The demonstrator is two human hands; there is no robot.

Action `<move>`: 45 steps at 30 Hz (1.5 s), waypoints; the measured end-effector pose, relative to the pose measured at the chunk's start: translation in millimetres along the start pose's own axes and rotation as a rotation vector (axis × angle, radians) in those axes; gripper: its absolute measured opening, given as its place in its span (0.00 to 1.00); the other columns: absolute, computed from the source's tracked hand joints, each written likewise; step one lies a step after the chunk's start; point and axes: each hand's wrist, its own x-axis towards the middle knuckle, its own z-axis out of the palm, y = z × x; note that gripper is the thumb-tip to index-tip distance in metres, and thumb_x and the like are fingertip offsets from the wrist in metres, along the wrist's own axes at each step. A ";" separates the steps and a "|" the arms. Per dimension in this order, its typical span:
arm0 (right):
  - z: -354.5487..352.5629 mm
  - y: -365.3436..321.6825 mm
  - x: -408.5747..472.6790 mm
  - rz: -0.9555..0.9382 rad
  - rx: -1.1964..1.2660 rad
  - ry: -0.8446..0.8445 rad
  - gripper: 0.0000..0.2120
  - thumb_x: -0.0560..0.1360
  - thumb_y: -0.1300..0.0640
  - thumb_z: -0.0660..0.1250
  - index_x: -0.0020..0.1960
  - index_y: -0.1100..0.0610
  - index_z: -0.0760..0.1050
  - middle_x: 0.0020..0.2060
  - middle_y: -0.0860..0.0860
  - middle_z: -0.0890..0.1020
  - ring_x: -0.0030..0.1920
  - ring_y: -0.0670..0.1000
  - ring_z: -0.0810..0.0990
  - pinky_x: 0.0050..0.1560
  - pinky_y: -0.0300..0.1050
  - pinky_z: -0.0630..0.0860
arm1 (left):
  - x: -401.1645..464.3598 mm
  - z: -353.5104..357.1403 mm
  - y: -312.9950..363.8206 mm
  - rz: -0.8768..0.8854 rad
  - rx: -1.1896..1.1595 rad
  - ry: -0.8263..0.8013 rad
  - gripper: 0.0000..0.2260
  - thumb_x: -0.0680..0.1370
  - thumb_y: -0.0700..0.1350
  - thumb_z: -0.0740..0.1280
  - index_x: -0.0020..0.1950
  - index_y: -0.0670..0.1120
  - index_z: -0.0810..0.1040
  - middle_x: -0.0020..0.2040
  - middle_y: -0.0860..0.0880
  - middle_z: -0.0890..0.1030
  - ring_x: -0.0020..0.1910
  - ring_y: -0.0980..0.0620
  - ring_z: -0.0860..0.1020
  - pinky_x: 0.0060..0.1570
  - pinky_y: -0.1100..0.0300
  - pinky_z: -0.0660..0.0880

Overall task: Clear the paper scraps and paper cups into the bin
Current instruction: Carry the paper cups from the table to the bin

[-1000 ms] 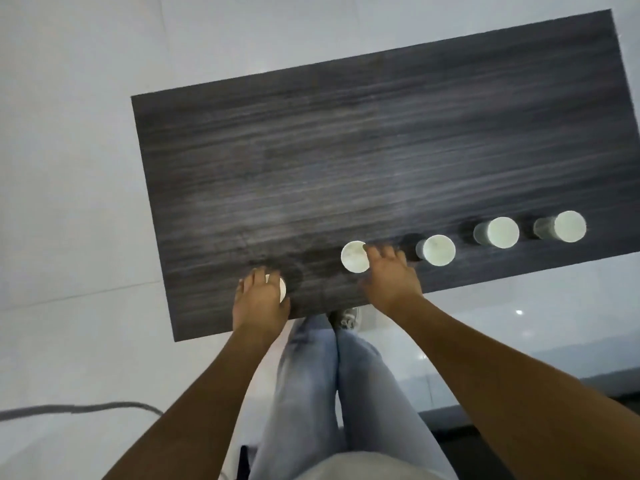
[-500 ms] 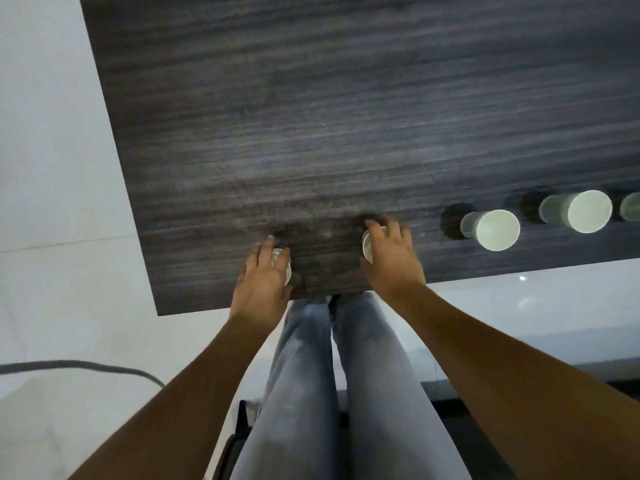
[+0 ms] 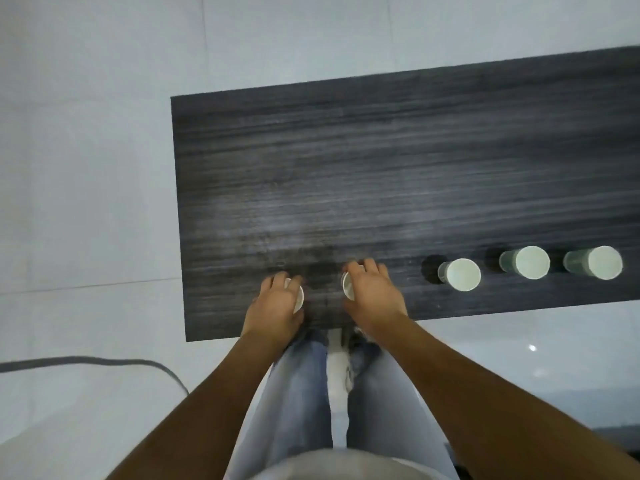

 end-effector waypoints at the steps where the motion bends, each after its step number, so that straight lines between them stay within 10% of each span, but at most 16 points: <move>1: -10.2 -5.1 -8.0 -0.022 -0.006 0.002 0.28 0.73 0.57 0.70 0.70 0.52 0.63 0.66 0.52 0.66 0.67 0.55 0.64 0.61 0.51 0.73 | -8.0 -11.0 3.6 -0.008 0.003 0.021 0.25 0.77 0.48 0.65 0.72 0.49 0.63 0.70 0.48 0.64 0.69 0.47 0.62 0.63 0.50 0.71; 20: -86.7 -146.2 -130.6 -0.377 -0.302 0.025 0.23 0.74 0.58 0.68 0.66 0.51 0.65 0.63 0.52 0.69 0.64 0.55 0.68 0.56 0.51 0.73 | -190.9 -116.5 -4.8 -0.293 -0.168 0.384 0.25 0.72 0.50 0.71 0.66 0.48 0.68 0.65 0.47 0.69 0.63 0.47 0.68 0.58 0.54 0.72; 45: 41.9 -587.3 -105.0 -0.547 -0.282 0.010 0.28 0.71 0.50 0.69 0.69 0.51 0.65 0.61 0.52 0.70 0.61 0.54 0.69 0.52 0.49 0.74 | -316.1 -252.0 -435.8 -0.402 -0.217 0.466 0.26 0.75 0.51 0.66 0.71 0.46 0.65 0.65 0.47 0.69 0.64 0.48 0.67 0.58 0.53 0.74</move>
